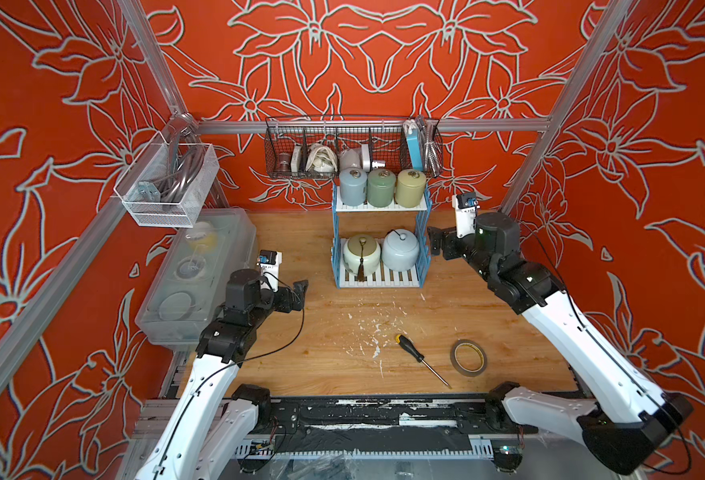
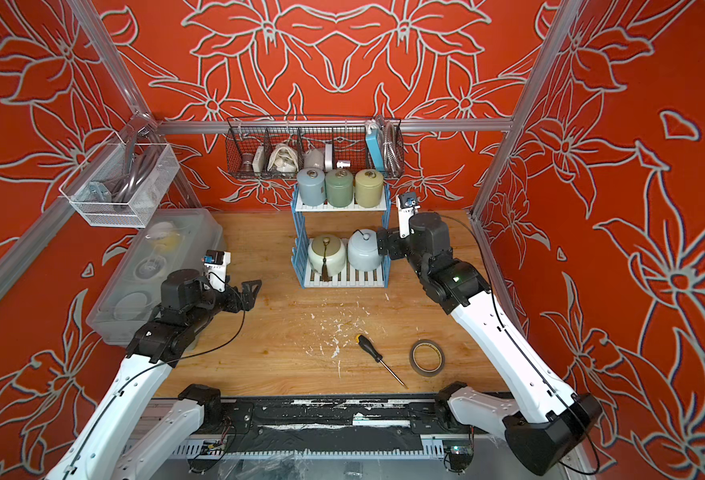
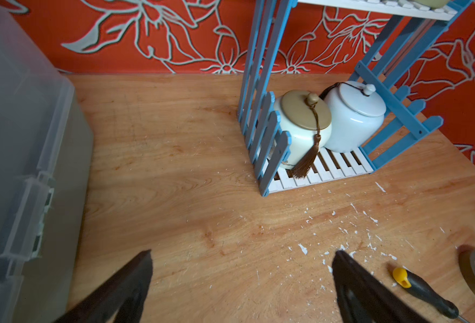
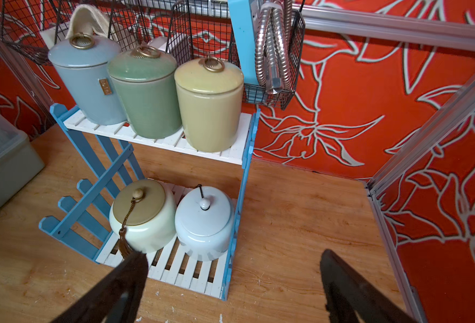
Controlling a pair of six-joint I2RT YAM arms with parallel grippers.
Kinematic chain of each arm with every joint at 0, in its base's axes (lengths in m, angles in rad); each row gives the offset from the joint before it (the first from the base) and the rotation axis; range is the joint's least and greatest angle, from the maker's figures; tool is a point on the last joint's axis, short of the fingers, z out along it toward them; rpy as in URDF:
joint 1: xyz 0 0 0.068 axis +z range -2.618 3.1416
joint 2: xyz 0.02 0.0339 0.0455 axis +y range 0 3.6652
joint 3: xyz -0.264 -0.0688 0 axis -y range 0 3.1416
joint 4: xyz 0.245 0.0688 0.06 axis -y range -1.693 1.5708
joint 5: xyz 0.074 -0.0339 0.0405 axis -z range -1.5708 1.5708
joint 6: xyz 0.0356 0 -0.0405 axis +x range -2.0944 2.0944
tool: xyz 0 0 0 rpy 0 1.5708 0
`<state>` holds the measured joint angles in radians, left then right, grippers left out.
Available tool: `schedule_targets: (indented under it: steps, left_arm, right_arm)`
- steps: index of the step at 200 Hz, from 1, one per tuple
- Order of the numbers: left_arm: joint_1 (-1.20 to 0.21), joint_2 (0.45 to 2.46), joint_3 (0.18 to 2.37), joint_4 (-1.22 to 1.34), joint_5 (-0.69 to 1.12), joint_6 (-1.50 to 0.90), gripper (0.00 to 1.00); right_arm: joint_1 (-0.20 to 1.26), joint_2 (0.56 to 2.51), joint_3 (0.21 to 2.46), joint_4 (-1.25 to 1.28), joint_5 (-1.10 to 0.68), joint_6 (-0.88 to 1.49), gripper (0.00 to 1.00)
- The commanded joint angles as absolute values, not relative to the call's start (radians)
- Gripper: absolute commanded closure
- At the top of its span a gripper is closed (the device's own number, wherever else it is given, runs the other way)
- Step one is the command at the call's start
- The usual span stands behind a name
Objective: Remove the tea canisters from the shelf
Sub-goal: Pick up the tea canister from the shelf.
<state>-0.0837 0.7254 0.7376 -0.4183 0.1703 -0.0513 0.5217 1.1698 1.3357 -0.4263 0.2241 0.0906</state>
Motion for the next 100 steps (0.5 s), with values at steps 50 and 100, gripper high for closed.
schedule_targets:
  steps: [50,100]
  left_arm:
    - [0.000,0.685,0.653,-0.330,0.166,-0.069,0.01]
    - [0.009,0.686,0.629,-0.307,0.195,-0.076,0.01]
  right_arm:
    - [0.458,1.363,1.609,-0.577,0.062,0.027,0.01]
    - [0.444,1.546,1.832,-0.663,0.000,0.051,0.01]
